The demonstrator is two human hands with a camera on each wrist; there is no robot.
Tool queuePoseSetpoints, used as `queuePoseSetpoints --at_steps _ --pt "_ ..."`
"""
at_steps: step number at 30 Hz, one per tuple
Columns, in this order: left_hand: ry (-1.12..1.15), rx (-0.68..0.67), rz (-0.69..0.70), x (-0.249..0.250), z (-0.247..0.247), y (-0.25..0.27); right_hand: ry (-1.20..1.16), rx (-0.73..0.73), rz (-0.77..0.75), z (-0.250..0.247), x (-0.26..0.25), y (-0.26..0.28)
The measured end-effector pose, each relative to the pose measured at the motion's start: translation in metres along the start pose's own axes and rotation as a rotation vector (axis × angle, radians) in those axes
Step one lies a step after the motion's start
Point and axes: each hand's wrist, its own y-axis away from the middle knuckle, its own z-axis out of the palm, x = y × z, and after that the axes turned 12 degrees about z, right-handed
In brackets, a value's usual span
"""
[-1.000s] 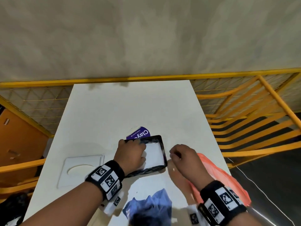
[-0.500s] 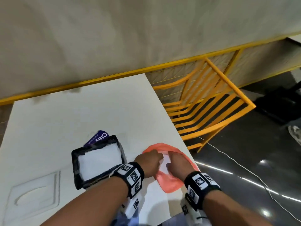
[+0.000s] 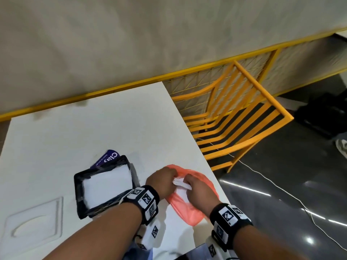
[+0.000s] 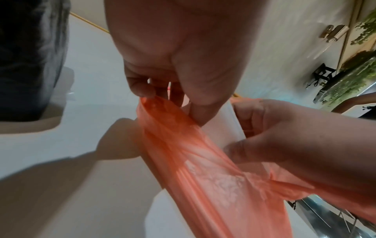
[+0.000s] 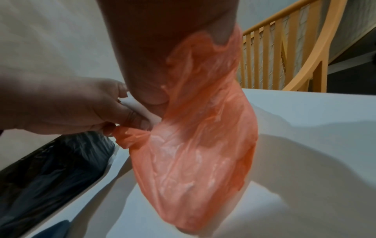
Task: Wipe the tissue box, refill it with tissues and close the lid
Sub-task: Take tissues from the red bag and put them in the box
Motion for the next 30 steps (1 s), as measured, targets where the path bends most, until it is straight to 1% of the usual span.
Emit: queuePoseSetpoints --at_steps 2,4,7,9,12,15,17,20,22,26,28,30 --pt "-0.017 0.045 0.006 0.001 0.0 0.004 -0.058 0.007 0.011 0.001 0.0 0.001" --pt "-0.102 0.073 0.028 0.002 0.001 0.011 -0.095 0.024 0.018 0.0 -0.003 0.004" --pt "-0.211 0.077 0.062 0.003 0.002 0.021 -0.143 0.019 0.023 -0.003 -0.007 0.009" --pt "-0.204 0.107 0.085 0.004 0.002 0.028 -0.167 -0.029 0.02 -0.007 -0.011 0.013" --pt "-0.143 0.198 0.124 0.007 0.0 0.037 -0.222 -0.088 -0.044 -0.018 -0.019 0.023" --pt "-0.133 0.27 0.159 0.014 -0.004 0.048 -0.276 -0.216 -0.041 -0.03 -0.023 0.033" --pt "-0.097 0.309 0.176 0.019 -0.01 0.056 -0.254 -0.228 -0.047 -0.035 -0.023 0.036" --pt "0.01 0.314 0.165 0.026 -0.022 0.062 -0.252 -0.17 -0.067 -0.039 -0.021 0.034" --pt "0.128 0.312 0.118 0.022 -0.023 0.065 -0.321 -0.143 -0.046 -0.042 -0.02 0.034" --pt "0.516 0.312 -0.024 0.007 -0.02 0.074 -0.651 -0.201 0.041 -0.058 -0.019 0.041" --pt "0.655 0.337 -0.042 0.004 -0.021 0.079 -0.863 -0.256 0.066 -0.067 -0.02 0.044" --pt "0.767 0.336 -0.02 0.006 -0.024 0.083 -1.058 -0.307 0.053 -0.076 -0.024 0.047"
